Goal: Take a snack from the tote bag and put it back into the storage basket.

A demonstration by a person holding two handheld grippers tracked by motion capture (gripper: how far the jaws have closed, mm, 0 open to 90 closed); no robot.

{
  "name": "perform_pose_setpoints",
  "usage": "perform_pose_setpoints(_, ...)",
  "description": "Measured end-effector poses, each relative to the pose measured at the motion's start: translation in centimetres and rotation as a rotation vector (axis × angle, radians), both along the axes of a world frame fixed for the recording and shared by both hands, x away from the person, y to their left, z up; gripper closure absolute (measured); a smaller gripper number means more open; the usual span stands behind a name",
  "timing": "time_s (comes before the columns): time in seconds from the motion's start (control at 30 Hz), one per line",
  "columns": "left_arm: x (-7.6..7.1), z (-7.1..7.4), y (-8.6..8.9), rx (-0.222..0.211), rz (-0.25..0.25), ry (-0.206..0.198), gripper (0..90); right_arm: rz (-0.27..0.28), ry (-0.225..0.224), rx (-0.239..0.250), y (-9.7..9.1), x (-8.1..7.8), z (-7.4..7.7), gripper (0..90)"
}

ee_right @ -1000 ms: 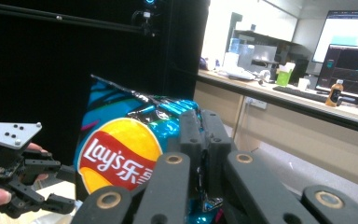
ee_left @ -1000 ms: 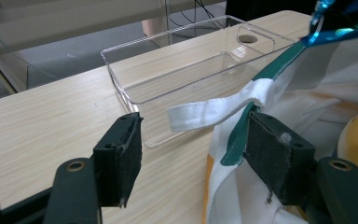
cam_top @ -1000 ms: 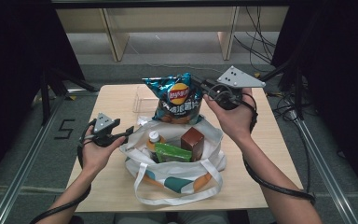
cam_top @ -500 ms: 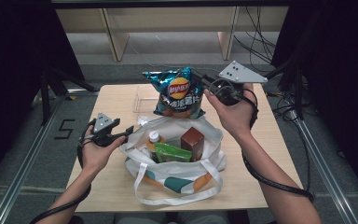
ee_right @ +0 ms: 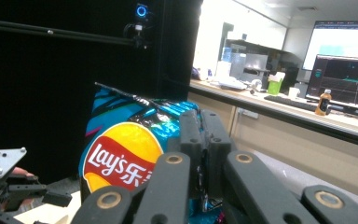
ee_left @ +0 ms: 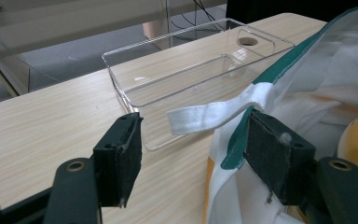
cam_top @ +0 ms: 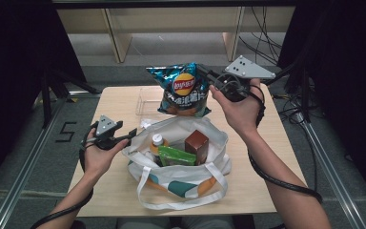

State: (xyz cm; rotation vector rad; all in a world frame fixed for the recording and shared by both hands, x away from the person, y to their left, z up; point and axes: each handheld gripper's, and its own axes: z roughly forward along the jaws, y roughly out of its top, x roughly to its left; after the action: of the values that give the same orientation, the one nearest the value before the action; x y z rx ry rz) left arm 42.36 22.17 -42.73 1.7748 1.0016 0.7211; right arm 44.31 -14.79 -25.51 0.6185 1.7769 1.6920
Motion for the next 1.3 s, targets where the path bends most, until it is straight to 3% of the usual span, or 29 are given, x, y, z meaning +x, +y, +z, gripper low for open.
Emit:
perform_pose_setpoints(0.07,0.0,0.0,0.0,0.001,-0.001,-0.001,35.4,-0.001,0.013,0.007,0.0,0.0,0.1,89.4)
perform_pose_setpoints(0.17,0.0,0.0,0.0,-0.002,0.0,-0.001,35.4,-0.003,-0.009,-0.002,0.0,0.2,0.4,89.4)
perform_pose_setpoints(0.2,0.0,0.0,0.0,-0.006,0.003,0.0,35.4,-0.001,0.007,0.007,0.1,0.1,0.4,89.4)
perform_pose_setpoints(0.47,0.0,0.1,0.0,-0.001,0.003,-0.001,35.4,-0.016,-0.013,0.007,0.2,0.8,0.8,89.4)
perform_pose_setpoints(0.57,0.0,0.1,0.0,-0.002,0.004,-0.002,35.4,-0.024,0.003,0.014,0.3,1.0,0.7,89.4)
perform_pose_setpoints(0.83,0.0,0.1,0.0,-0.004,0.005,-0.005,35.4,-0.039,-0.004,0.01,0.3,1.8,0.6,89.4)
perform_pose_setpoints(0.97,0.0,0.1,0.0,-0.004,0.005,-0.005,35.4,-0.04,0.022,0.02,0.4,2.1,0.5,89.5)
perform_pose_setpoints(1.3,0.0,0.1,0.1,-0.003,0.005,-0.007,35.4,-0.051,0.014,0.017,0.7,3.0,0.5,89.4)
